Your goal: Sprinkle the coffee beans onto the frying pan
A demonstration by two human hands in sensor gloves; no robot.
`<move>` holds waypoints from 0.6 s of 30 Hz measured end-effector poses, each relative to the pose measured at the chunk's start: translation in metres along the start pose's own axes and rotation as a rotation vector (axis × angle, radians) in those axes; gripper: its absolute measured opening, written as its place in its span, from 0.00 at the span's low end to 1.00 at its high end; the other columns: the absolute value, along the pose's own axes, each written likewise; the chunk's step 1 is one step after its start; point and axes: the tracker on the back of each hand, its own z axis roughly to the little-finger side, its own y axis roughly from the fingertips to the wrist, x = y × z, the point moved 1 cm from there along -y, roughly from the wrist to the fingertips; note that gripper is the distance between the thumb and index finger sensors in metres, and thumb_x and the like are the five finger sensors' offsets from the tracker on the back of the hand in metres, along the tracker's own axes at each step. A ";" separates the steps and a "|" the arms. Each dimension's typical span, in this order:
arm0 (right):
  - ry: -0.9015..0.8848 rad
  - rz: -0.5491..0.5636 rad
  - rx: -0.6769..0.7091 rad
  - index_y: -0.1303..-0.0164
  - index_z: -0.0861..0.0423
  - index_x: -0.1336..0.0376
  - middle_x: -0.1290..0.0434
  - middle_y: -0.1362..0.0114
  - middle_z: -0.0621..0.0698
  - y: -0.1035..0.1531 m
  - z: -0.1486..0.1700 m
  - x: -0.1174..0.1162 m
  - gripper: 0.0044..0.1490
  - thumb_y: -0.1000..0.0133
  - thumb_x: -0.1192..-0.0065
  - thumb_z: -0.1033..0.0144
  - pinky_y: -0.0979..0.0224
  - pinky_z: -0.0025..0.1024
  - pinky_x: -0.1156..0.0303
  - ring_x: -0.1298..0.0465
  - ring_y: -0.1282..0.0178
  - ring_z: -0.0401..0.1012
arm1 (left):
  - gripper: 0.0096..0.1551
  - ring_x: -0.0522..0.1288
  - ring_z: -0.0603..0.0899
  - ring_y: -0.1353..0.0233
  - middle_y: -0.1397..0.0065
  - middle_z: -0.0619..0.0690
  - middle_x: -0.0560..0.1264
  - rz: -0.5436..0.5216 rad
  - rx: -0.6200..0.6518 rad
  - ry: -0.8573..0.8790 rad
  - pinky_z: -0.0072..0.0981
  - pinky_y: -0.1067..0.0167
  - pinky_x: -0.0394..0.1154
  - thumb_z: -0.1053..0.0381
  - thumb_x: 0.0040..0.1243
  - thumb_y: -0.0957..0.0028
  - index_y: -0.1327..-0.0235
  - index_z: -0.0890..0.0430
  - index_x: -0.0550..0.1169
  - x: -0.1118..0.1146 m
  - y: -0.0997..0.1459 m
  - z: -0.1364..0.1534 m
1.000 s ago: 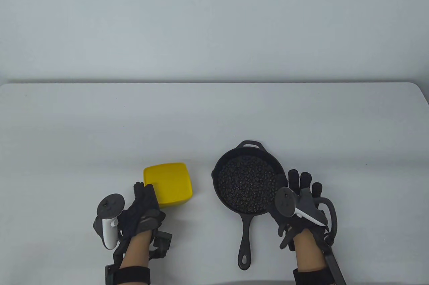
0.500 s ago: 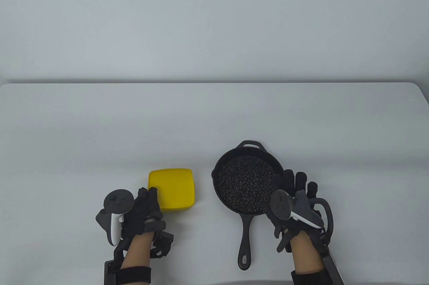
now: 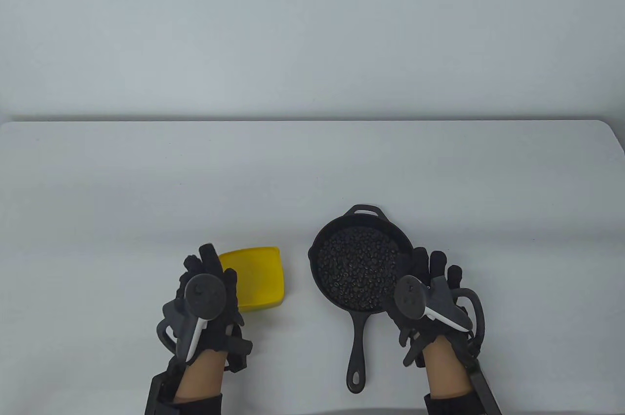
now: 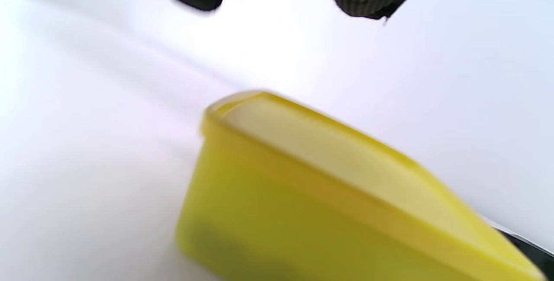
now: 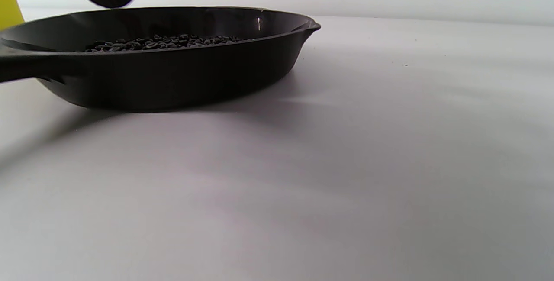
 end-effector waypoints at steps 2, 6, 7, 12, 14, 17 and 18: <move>-0.001 0.002 0.006 0.23 0.56 0.77 0.84 0.29 0.59 0.000 0.000 0.000 0.57 0.38 0.54 0.36 0.44 0.59 0.82 0.82 0.32 0.61 | 0.44 0.48 0.62 0.14 0.15 0.46 0.43 -0.022 0.093 -0.021 0.55 0.19 0.49 0.34 0.53 0.45 0.21 0.35 0.47 -0.002 0.007 -0.012; -0.013 -0.003 0.014 0.23 0.56 0.77 0.84 0.28 0.59 0.000 -0.001 -0.001 0.57 0.38 0.54 0.36 0.44 0.59 0.82 0.82 0.32 0.61 | 0.45 0.38 0.59 0.13 0.16 0.41 0.36 -0.032 0.203 -0.109 0.55 0.19 0.39 0.33 0.52 0.46 0.23 0.32 0.44 0.006 0.017 -0.029; -0.014 -0.008 0.016 0.23 0.56 0.77 0.84 0.28 0.59 0.000 -0.002 -0.002 0.57 0.38 0.54 0.36 0.44 0.59 0.82 0.82 0.32 0.61 | 0.46 0.36 0.59 0.13 0.16 0.41 0.34 -0.012 0.217 -0.134 0.55 0.19 0.38 0.31 0.51 0.47 0.23 0.30 0.42 0.011 0.018 -0.032; -0.001 -0.014 0.025 0.23 0.56 0.77 0.84 0.28 0.59 0.000 -0.003 -0.003 0.57 0.38 0.54 0.36 0.44 0.59 0.82 0.82 0.32 0.61 | 0.49 0.30 0.56 0.13 0.16 0.38 0.31 0.115 0.247 -0.124 0.55 0.21 0.30 0.24 0.46 0.52 0.25 0.28 0.38 0.026 0.020 -0.034; -0.006 -0.010 0.027 0.23 0.56 0.77 0.84 0.28 0.59 0.000 -0.004 -0.003 0.57 0.38 0.54 0.36 0.44 0.59 0.82 0.82 0.32 0.61 | 0.49 0.28 0.54 0.14 0.16 0.37 0.31 0.146 0.239 -0.101 0.55 0.23 0.27 0.23 0.44 0.53 0.24 0.29 0.39 0.030 0.019 -0.031; -0.019 -0.015 0.027 0.23 0.56 0.77 0.84 0.28 0.59 -0.001 -0.004 -0.003 0.57 0.38 0.55 0.36 0.43 0.59 0.82 0.82 0.32 0.61 | 0.49 0.27 0.54 0.14 0.16 0.37 0.30 0.181 0.232 -0.093 0.54 0.23 0.26 0.22 0.44 0.54 0.24 0.29 0.39 0.033 0.018 -0.028; -0.023 -0.014 0.027 0.23 0.56 0.77 0.84 0.28 0.59 -0.001 -0.004 -0.003 0.57 0.38 0.54 0.36 0.43 0.59 0.82 0.82 0.32 0.61 | 0.49 0.27 0.54 0.14 0.16 0.36 0.30 0.192 0.228 -0.100 0.54 0.23 0.26 0.22 0.43 0.54 0.24 0.29 0.39 0.035 0.017 -0.027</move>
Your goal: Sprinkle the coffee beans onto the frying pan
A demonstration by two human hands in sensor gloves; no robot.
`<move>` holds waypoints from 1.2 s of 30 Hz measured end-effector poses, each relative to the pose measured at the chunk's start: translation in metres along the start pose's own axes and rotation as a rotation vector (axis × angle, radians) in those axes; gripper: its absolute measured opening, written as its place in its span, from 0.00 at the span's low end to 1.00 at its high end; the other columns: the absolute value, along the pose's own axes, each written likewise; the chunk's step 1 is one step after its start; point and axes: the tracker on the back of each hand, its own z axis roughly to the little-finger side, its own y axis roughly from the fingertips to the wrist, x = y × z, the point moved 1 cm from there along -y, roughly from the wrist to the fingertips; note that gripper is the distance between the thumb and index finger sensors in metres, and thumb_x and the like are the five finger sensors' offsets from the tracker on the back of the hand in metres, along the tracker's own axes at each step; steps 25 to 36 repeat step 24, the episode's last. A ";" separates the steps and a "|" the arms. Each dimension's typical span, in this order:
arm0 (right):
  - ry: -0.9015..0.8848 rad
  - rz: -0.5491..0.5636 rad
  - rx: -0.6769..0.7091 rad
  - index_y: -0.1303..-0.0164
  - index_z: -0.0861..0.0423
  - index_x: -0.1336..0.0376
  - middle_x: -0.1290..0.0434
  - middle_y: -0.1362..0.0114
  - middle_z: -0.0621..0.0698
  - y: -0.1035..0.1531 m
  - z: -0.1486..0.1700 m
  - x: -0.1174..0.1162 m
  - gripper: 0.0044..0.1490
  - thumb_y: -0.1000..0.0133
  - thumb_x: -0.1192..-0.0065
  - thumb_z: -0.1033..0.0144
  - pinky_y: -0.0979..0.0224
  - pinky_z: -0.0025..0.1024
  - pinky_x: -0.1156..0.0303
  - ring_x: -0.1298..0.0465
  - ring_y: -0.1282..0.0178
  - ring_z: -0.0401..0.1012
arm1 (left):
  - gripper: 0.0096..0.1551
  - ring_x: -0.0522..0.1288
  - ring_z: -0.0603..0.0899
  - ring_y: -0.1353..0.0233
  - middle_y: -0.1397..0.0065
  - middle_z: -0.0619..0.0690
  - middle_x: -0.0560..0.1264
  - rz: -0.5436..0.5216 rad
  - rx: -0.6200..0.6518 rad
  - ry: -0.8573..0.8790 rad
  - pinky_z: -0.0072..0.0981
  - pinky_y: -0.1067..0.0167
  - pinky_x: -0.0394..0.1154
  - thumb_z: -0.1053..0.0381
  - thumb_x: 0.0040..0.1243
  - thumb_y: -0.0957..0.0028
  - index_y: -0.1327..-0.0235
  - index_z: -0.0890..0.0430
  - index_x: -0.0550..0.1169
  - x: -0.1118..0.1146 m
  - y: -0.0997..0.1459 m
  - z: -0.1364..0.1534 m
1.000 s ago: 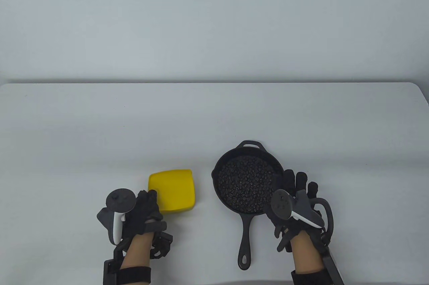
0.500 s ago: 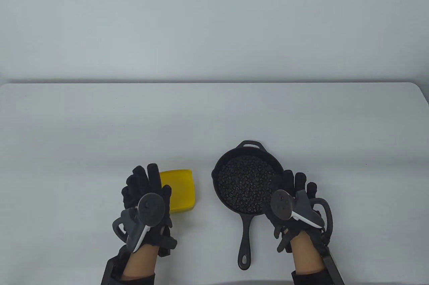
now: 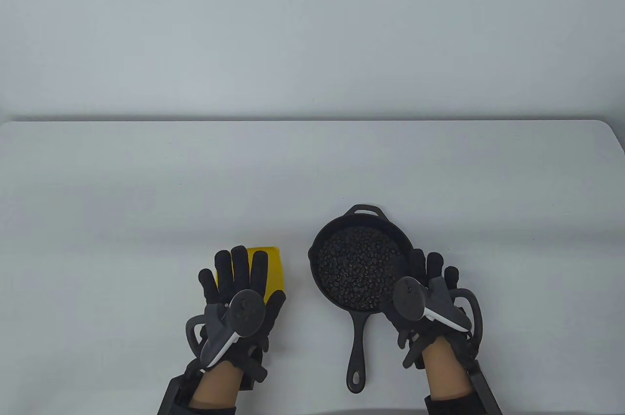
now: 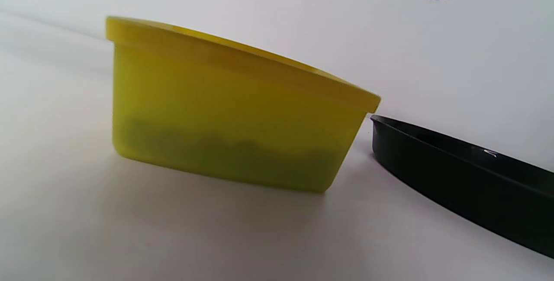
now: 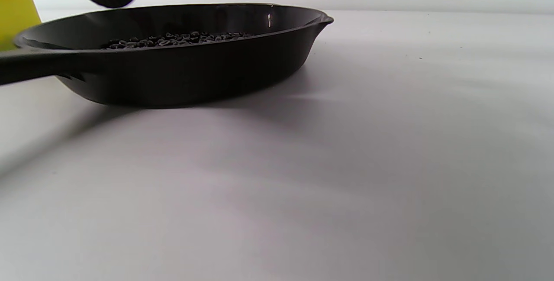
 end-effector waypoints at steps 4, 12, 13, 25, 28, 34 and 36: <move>0.015 -0.008 0.002 0.23 0.56 0.77 0.84 0.28 0.59 -0.002 -0.003 -0.002 0.57 0.38 0.54 0.36 0.44 0.59 0.82 0.82 0.32 0.61 | 0.48 0.27 0.54 0.14 0.17 0.36 0.31 0.033 -0.011 -0.003 0.54 0.23 0.26 0.23 0.43 0.54 0.24 0.29 0.40 0.005 -0.005 -0.003; 0.030 -0.012 0.024 0.22 0.56 0.77 0.84 0.28 0.59 -0.004 -0.009 -0.005 0.57 0.38 0.54 0.37 0.44 0.59 0.83 0.82 0.32 0.61 | 0.48 0.28 0.54 0.13 0.16 0.37 0.31 0.030 0.001 -0.024 0.54 0.23 0.26 0.23 0.43 0.54 0.24 0.29 0.41 0.005 -0.009 -0.010; 0.030 -0.011 0.023 0.22 0.56 0.77 0.84 0.28 0.59 -0.004 -0.009 -0.005 0.57 0.38 0.54 0.37 0.44 0.59 0.83 0.82 0.32 0.61 | 0.48 0.28 0.54 0.13 0.16 0.37 0.31 0.033 0.000 -0.025 0.54 0.23 0.26 0.23 0.43 0.54 0.24 0.29 0.41 0.005 -0.009 -0.009; 0.004 0.002 0.024 0.22 0.56 0.76 0.84 0.27 0.59 -0.004 -0.006 -0.002 0.57 0.38 0.54 0.37 0.44 0.59 0.83 0.82 0.32 0.61 | 0.48 0.28 0.54 0.13 0.16 0.37 0.31 0.085 -0.045 -0.013 0.54 0.23 0.26 0.23 0.42 0.55 0.24 0.29 0.40 0.013 -0.011 -0.002; 0.004 0.002 0.024 0.22 0.56 0.76 0.84 0.27 0.59 -0.004 -0.006 -0.002 0.57 0.38 0.54 0.37 0.44 0.59 0.83 0.82 0.32 0.61 | 0.48 0.28 0.54 0.13 0.16 0.37 0.31 0.085 -0.045 -0.013 0.54 0.23 0.26 0.23 0.42 0.55 0.24 0.29 0.40 0.013 -0.011 -0.002; 0.004 0.002 0.024 0.22 0.56 0.76 0.84 0.27 0.59 -0.004 -0.006 -0.002 0.57 0.38 0.54 0.37 0.44 0.59 0.83 0.82 0.32 0.61 | 0.48 0.28 0.54 0.13 0.16 0.37 0.31 0.085 -0.045 -0.013 0.54 0.23 0.26 0.23 0.42 0.55 0.24 0.29 0.40 0.013 -0.011 -0.002; 0.004 0.002 0.024 0.22 0.56 0.76 0.84 0.27 0.59 -0.004 -0.006 -0.002 0.57 0.38 0.54 0.37 0.44 0.59 0.83 0.82 0.32 0.61 | 0.48 0.28 0.54 0.13 0.16 0.37 0.31 0.085 -0.045 -0.013 0.54 0.23 0.26 0.23 0.42 0.55 0.24 0.29 0.40 0.013 -0.011 -0.002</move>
